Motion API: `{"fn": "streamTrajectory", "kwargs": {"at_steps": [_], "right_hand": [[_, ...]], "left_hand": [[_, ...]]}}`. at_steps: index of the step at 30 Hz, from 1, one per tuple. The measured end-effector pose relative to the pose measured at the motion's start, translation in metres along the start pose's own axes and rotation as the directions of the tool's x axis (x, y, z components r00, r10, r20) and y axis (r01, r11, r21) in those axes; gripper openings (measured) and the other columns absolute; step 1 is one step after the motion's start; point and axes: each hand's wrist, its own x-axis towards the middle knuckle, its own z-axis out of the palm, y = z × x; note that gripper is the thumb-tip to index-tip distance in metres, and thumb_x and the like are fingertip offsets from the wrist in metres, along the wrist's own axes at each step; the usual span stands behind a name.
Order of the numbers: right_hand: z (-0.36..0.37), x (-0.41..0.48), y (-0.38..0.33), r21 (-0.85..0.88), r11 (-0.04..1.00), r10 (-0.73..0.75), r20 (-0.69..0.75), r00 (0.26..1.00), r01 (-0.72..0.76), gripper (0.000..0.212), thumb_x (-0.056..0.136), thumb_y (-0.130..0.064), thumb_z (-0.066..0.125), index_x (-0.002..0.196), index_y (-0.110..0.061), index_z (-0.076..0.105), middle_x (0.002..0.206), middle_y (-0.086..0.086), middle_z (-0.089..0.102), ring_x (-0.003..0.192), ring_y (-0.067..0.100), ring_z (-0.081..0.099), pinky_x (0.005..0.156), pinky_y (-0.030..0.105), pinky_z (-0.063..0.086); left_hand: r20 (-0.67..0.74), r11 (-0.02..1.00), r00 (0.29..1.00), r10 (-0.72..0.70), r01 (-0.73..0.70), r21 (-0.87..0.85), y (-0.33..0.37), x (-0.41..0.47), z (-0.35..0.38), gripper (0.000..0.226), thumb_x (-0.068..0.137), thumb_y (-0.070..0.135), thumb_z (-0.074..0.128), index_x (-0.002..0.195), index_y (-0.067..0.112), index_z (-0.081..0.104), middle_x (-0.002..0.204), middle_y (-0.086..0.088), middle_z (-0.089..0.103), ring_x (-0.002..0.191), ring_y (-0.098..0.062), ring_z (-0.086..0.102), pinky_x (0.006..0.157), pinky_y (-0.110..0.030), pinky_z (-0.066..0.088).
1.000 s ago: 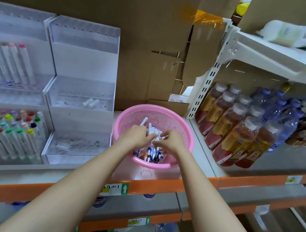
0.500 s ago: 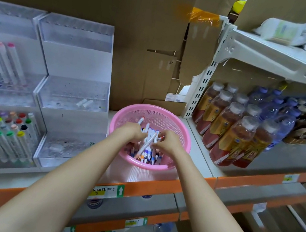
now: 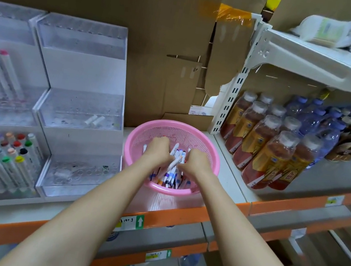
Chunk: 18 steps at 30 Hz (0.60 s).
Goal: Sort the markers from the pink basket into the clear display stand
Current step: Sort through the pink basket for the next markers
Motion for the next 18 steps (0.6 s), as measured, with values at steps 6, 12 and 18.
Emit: {"fn": "streamTrajectory", "kwargs": {"at_steps": [6, 12, 18], "right_hand": [[-0.002, 0.0, -0.009, 0.062, 0.996, 0.061, 0.045, 0.997, -0.063, 0.021, 0.079, -0.011, 0.066, 0.069, -0.014, 0.047, 0.071, 0.005, 0.056, 0.068, 0.023, 0.059, 0.049, 0.029, 0.045], [-0.005, -0.002, -0.011, 0.255, 0.965, 0.071, -0.03, 0.997, -0.061, 0.029, 0.078, -0.009, 0.063, 0.057, -0.014, 0.044, 0.054, 0.005, 0.047, 0.057, 0.025, 0.056, 0.056, 0.032, 0.043], [-0.022, -0.018, -0.027, 0.466, 0.849, -0.135, -0.267, 0.954, 0.25, 0.011, 0.081, -0.007, 0.062, 0.091, -0.012, 0.064, 0.088, 0.002, 0.067, 0.08, 0.017, 0.062, 0.074, 0.033, 0.054]], "left_hand": [[0.041, 0.978, 0.999, -0.027, 0.035, -0.206, -0.008, -0.002, -0.009, 0.041, 0.08, 0.002, 0.059, 0.12, 0.011, 0.056, 0.098, -0.007, 0.062, 0.08, -0.024, 0.06, 0.065, -0.032, 0.047], [-0.095, 0.927, 0.99, 0.104, -0.131, -0.352, -0.013, -0.01, -0.027, 0.059, 0.081, -0.004, 0.056, 0.134, 0.021, 0.047, 0.085, -0.003, 0.057, 0.068, -0.019, 0.057, 0.05, -0.029, 0.049], [-0.343, 0.894, 0.904, 0.256, -0.357, -0.272, -0.007, -0.034, -0.055, 0.055, 0.081, 0.002, 0.061, 0.128, 0.03, 0.053, 0.09, 0.005, 0.062, 0.078, -0.013, 0.061, 0.064, -0.018, 0.045]]}}
